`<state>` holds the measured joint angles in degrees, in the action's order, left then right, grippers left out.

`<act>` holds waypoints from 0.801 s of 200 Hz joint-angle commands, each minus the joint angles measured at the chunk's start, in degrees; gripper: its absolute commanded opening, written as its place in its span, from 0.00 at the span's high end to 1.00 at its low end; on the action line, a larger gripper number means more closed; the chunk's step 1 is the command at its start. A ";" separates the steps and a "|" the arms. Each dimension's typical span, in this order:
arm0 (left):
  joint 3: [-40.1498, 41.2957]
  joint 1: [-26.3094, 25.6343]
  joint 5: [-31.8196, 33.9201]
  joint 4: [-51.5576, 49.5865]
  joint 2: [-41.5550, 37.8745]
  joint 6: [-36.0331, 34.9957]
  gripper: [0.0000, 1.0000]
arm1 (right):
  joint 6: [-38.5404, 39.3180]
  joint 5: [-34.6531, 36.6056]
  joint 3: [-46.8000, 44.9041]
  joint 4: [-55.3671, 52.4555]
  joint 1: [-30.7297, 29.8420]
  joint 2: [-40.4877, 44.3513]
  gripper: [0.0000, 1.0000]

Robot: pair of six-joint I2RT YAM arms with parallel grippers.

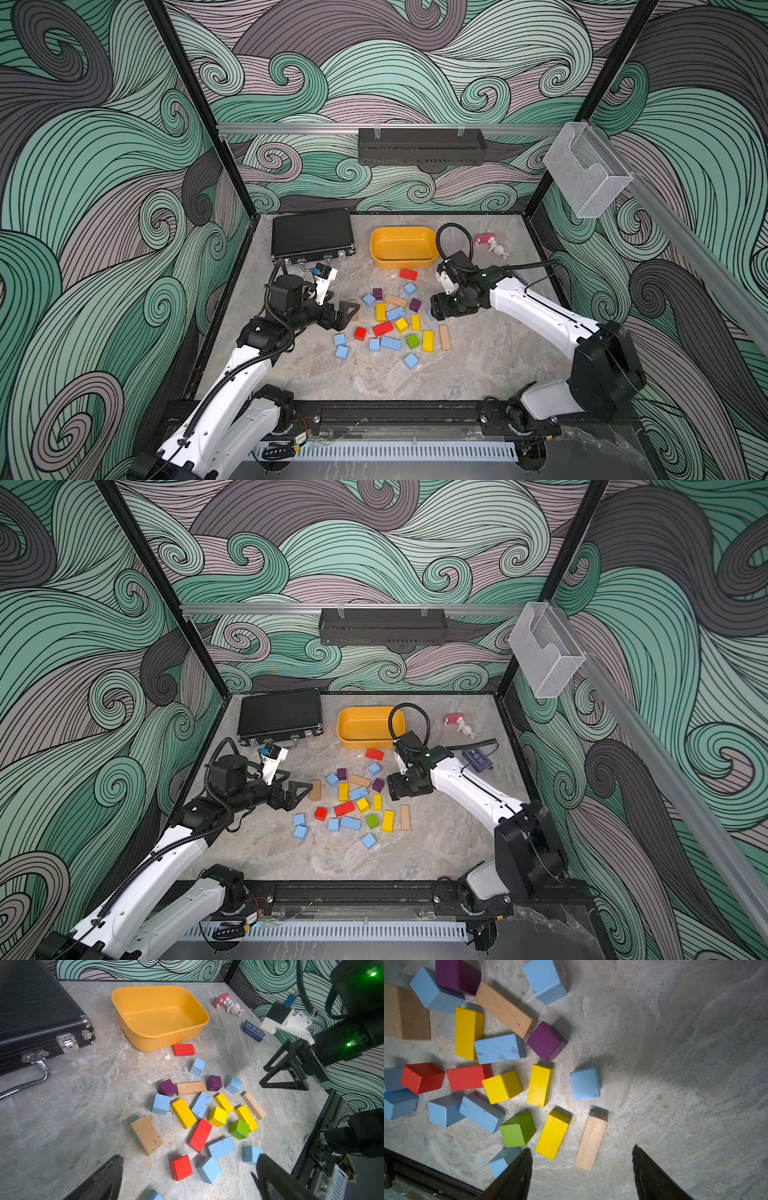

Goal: Pick out the blue building blocks
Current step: Pick up the building block from the center of the board.

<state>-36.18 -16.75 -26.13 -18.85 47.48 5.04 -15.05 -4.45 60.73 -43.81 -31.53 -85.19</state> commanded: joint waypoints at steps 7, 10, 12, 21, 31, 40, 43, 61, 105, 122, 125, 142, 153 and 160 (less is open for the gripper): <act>0.24 -1.12 0.63 4.40 1.43 1.10 0.01 | 0.02 3.43 0.51 3.90 -0.54 -2.92 0.27; 0.31 -1.16 0.62 4.57 1.62 1.16 0.01 | 0.02 3.52 0.47 4.24 -0.61 -3.17 0.28; 0.26 -1.19 0.75 4.76 1.71 1.12 0.01 | 0.11 3.56 0.47 4.41 -0.63 -3.39 0.28; 0.43 -1.41 0.90 5.25 2.13 1.19 0.01 | 0.11 4.03 0.42 5.30 -0.80 -4.13 0.29; 0.46 -1.69 1.07 5.78 2.61 1.24 0.01 | 0.12 4.68 0.05 6.51 -1.01 -4.74 0.29; 0.53 -1.79 1.30 6.06 2.92 1.15 0.02 | 0.06 5.53 -0.46 7.74 -1.23 -5.17 0.29; 0.50 -1.89 1.34 6.18 3.06 1.12 0.01 | 0.05 5.80 -0.57 8.25 -1.25 -5.31 0.29; 0.65 -2.10 1.61 6.88 3.47 1.18 0.01 | 0.08 6.51 -0.86 9.89 -1.27 -6.66 0.32; 1.19 -2.39 1.53 7.95 4.32 0.68 0.01 | -0.68 6.11 -1.00 11.37 -1.60 -9.78 0.35; 1.64 -2.63 1.21 8.56 4.39 0.18 0.01 | -1.09 6.00 -1.25 12.05 -1.86 -10.43 0.37; 1.72 -2.69 1.17 8.64 4.42 0.05 0.01 | -1.06 6.10 -1.34 12.23 -1.87 -10.52 0.37; 2.11 -2.96 0.80 9.09 4.37 -0.51 0.01 | -1.38 6.39 -1.23 12.41 -1.95 -11.37 0.40; 2.09 -3.02 0.73 9.07 4.53 -0.80 0.01 | -1.55 6.75 -0.93 12.21 -1.95 -11.98 0.41; 2.10 -3.10 0.64 9.09 4.64 -0.99 0.01 | -1.56 6.89 -0.79 12.15 -1.89 -12.43 0.43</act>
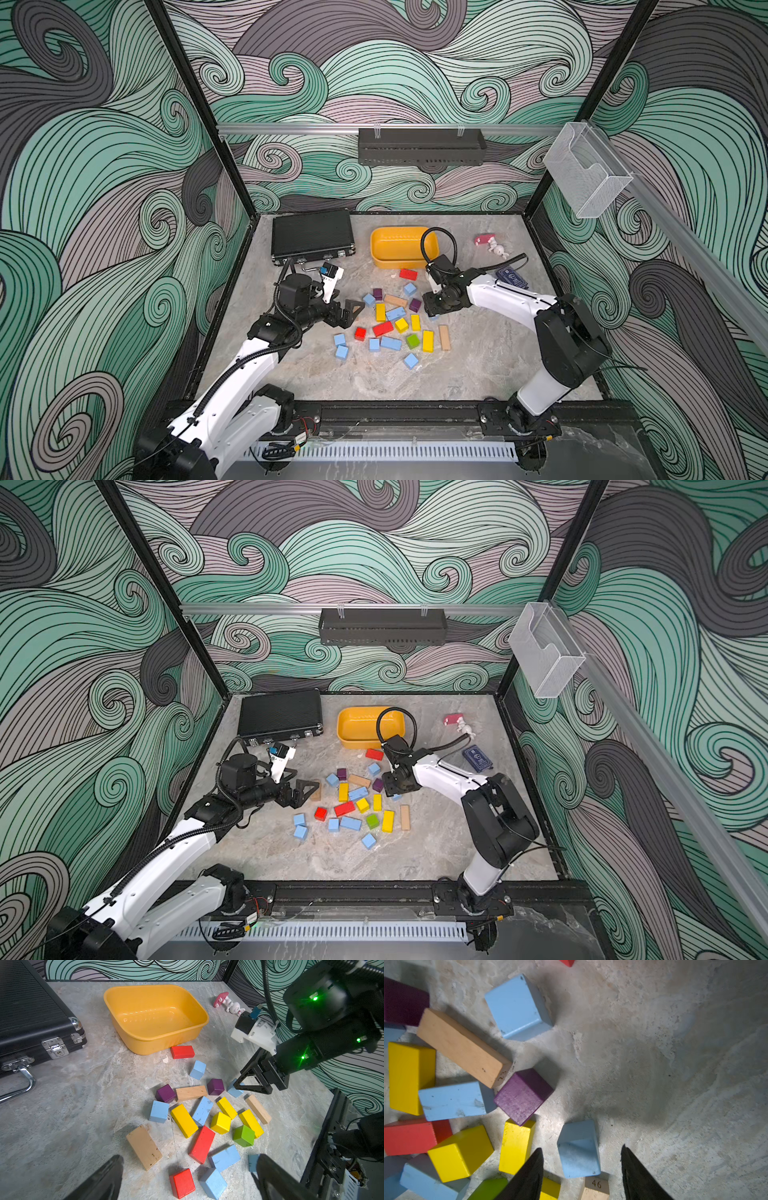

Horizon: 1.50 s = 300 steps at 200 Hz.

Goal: Pick out the blue building blocks
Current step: Pick up the building block from the center of the board.

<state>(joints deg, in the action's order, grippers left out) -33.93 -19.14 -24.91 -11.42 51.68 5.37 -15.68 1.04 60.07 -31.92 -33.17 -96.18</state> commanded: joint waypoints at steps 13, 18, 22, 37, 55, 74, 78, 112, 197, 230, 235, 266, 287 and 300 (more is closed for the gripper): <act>-0.17 -0.75 -0.62 1.55 0.77 -1.64 0.02 | -0.92 1.59 0.13 0.19 -0.33 -2.00 0.45; -0.17 -0.82 -0.60 1.61 0.79 -1.72 0.01 | -1.00 1.64 0.13 0.15 -0.40 -2.14 0.46; -0.17 -0.82 -0.58 1.66 0.86 -1.80 0.01 | -1.02 1.76 0.12 0.06 -0.45 -2.33 0.46; -0.26 -0.98 -0.59 1.69 1.27 -1.86 0.01 | -1.24 2.19 -0.03 -0.01 -0.57 -2.68 0.48; -0.52 -1.08 -0.58 1.55 1.72 -1.87 0.01 | -1.37 2.50 -0.22 0.28 -0.62 -2.57 0.50; -0.87 -1.32 -0.49 1.35 2.02 -1.94 0.01 | -1.43 2.66 -0.11 0.38 -0.67 -2.85 0.52; -0.95 -1.31 -0.52 1.31 2.10 -1.91 0.01 | -1.45 2.66 0.02 0.14 -0.67 -2.94 0.53; -1.41 -1.43 -0.06 0.96 2.08 -2.01 0.01 | -2.13 3.26 0.39 -1.40 -1.03 -3.07 0.48; -2.53 -2.38 4.35 0.42 2.82 -0.60 0.01 | -3.82 3.38 -0.38 -2.44 -1.46 -3.36 0.61; -4.42 -2.76 7.80 -2.53 3.84 -0.24 0.01 | -3.75 3.34 -0.56 -2.64 -1.47 -2.48 0.71; -4.59 -2.97 8.12 -2.88 4.01 -0.48 0.02 | -3.74 3.25 -0.58 -2.70 -1.47 -2.25 0.73; -6.62 -4.92 14.98 -4.90 4.22 0.26 0.01 | -3.74 2.96 -0.73 -2.70 -1.51 -0.43 0.87; -8.66 -5.56 18.61 -6.44 5.08 0.09 0.01 | -3.67 2.59 -0.58 -2.65 -1.52 1.87 1.00; -10.76 -5.74 19.09 -7.97 6.31 -0.94 0.01 | -3.51 2.17 -0.36 -2.70 -1.48 3.81 1.00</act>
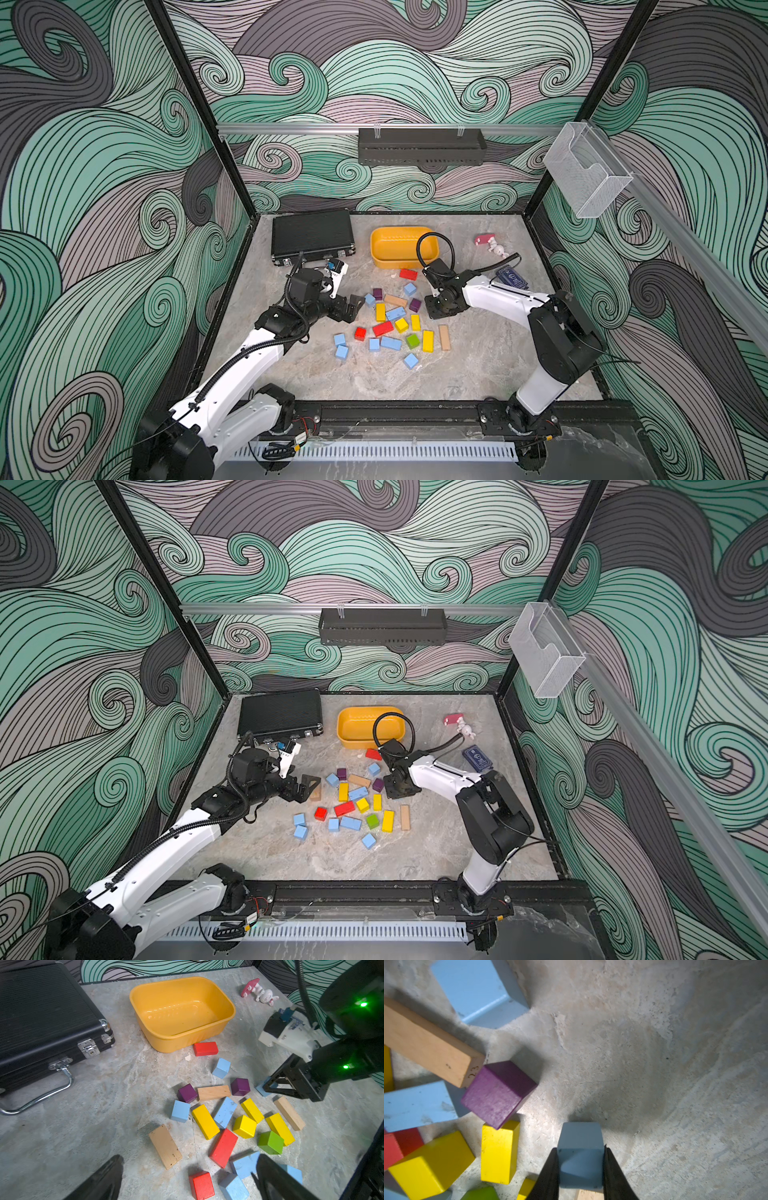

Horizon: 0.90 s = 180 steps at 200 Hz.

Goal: Pick out the blue building blocks
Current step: Pick up the building block from the center of the board.

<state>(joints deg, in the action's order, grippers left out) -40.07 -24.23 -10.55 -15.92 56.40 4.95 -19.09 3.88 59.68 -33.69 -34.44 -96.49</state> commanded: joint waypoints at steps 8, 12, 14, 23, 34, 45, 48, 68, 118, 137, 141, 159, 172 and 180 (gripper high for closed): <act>-6.14 -0.74 4.08 -4.28 2.59 -1.55 0.01 | 0.38 -1.24 0.34 -0.90 -0.20 5.39 1.00; -6.83 -0.73 3.36 -4.75 3.08 -2.02 0.01 | 0.72 -1.65 0.61 -0.93 -0.25 5.96 1.00; -7.36 -0.73 3.08 -4.98 3.38 -2.20 0.01 | 0.92 -1.79 0.74 -0.94 -0.16 6.20 1.00; -9.06 -0.78 0.55 -5.63 4.82 -3.22 0.01 | 1.57 -2.09 1.50 -1.31 -0.22 7.62 1.00; -11.07 -0.75 -1.16 -5.95 6.55 -3.09 0.01 | 2.31 -2.24 2.63 -1.86 -0.19 9.35 1.00; -12.87 -0.81 -1.41 -5.53 8.13 -2.00 0.01 | 3.27 -2.47 4.19 -2.43 -0.11 10.87 1.00; -13.19 -0.82 -1.46 -5.34 8.41 -1.75 0.01 | 3.53 -2.58 4.62 -2.67 -0.18 11.21 1.00; -15.44 -0.82 -1.56 -3.51 10.39 -0.91 0.01 | 5.38 -2.68 8.28 -4.02 -0.12 12.54 1.00; -20.99 -0.82 -2.36 -3.74 14.52 -1.85 0.01 | 9.00 -2.97 20.45 -7.93 0.92 8.55 1.00; -22.05 -0.82 -2.05 -3.90 16.38 -1.88 0.01 | 9.91 -2.98 24.80 -8.84 1.56 5.15 1.00; -22.21 -0.82 -1.99 -3.91 16.80 -1.89 0.01 | 10.02 -2.84 25.65 -8.97 1.71 4.38 1.00; -22.41 -0.75 -1.82 -2.95 18.69 -1.71 0.01 | 10.21 -3.07 29.74 -9.61 2.60 0.50 1.00; -22.73 -0.75 -1.94 -2.16 20.04 -1.46 0.02 | 10.22 -3.26 33.04 -10.63 3.29 -2.54 1.00; -22.98 -0.78 -1.97 -1.75 20.91 -1.39 0.01 | 10.22 -3.52 35.01 -11.17 3.75 -4.33 1.00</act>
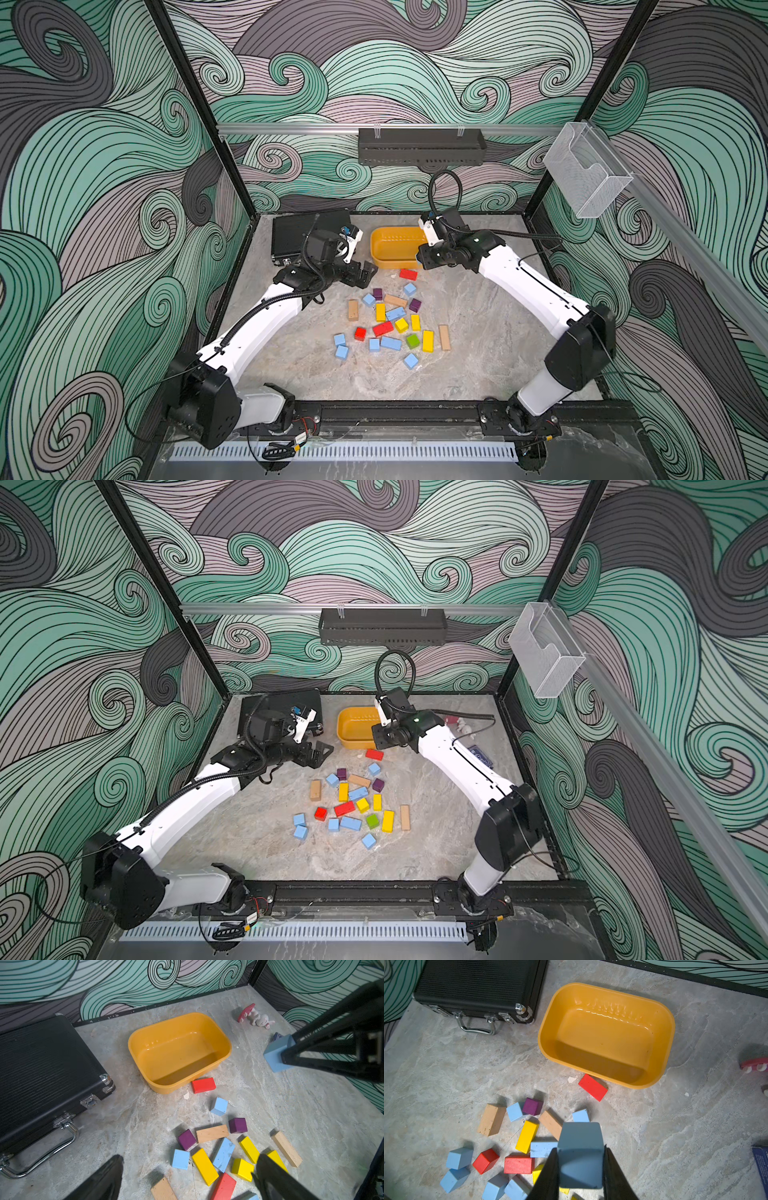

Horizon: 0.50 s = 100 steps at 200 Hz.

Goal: Pick out the blue building blocks
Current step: Pick up the building block from the center of the board.

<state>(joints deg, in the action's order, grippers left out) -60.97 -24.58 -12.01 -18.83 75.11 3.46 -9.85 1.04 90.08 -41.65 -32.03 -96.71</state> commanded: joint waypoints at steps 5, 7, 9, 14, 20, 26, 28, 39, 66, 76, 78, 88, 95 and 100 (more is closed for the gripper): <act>-2.45 -0.45 -0.56 1.29 2.78 0.14 0.01 | 0.97 -0.90 5.50 -3.46 1.61 -5.16 1.00; -2.61 -0.46 -0.54 1.33 3.03 0.20 0.01 | 0.97 -0.98 5.84 -3.53 1.68 -5.58 1.00; -2.74 -0.45 -0.60 1.34 3.33 0.16 0.01 | 0.97 -0.98 6.17 -3.59 1.77 -5.88 1.00; -3.18 -0.45 -0.56 1.34 3.95 0.14 0.01 | 0.88 -1.08 6.96 -3.63 2.09 -6.81 1.00; -3.66 -0.45 -0.62 1.34 4.71 0.14 0.02 | 0.84 -1.30 7.81 -3.61 2.43 -7.78 1.00; -4.10 -0.47 -0.78 1.38 5.51 0.04 0.01 | 0.75 -1.53 8.59 -3.62 2.73 -8.84 1.00; -4.25 -0.40 -0.74 1.37 5.73 0.05 0.01 | 0.72 -1.56 8.81 -3.59 2.82 -9.09 1.00; -4.92 -0.46 -1.01 1.59 7.64 0.01 0.02 | 0.79 -2.04 10.17 -3.56 3.49 -10.93 1.00; -6.14 -0.39 -0.75 2.56 11.20 -0.21 0.01 | 1.06 -2.19 12.88 -3.62 5.06 -15.45 1.00; -6.52 -0.40 -0.44 2.65 12.45 -0.06 0.02 | 1.23 -2.18 14.06 -3.61 5.68 -17.22 1.00; -6.61 -0.43 -0.46 2.66 12.72 0.02 0.01 | 1.23 -2.16 14.31 -3.61 5.84 -17.51 1.00; -7.20 -0.38 -0.31 2.66 13.99 0.34 0.01 | 1.15 -2.18 15.46 -3.66 6.50 -19.30 1.00; -7.62 -0.38 -0.41 2.48 15.05 0.57 0.01 | 1.15 -2.33 16.43 -3.64 6.92 -20.55 1.00; -7.98 -0.39 -0.31 2.36 15.73 0.64 0.01 | 1.15 -2.56 17.21 -3.62 7.29 -21.34 1.00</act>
<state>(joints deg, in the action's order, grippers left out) -66.15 -24.56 -12.27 -16.91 88.25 3.51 -9.32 -0.62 104.31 -44.21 -26.17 -115.18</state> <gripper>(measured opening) 0.986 0.294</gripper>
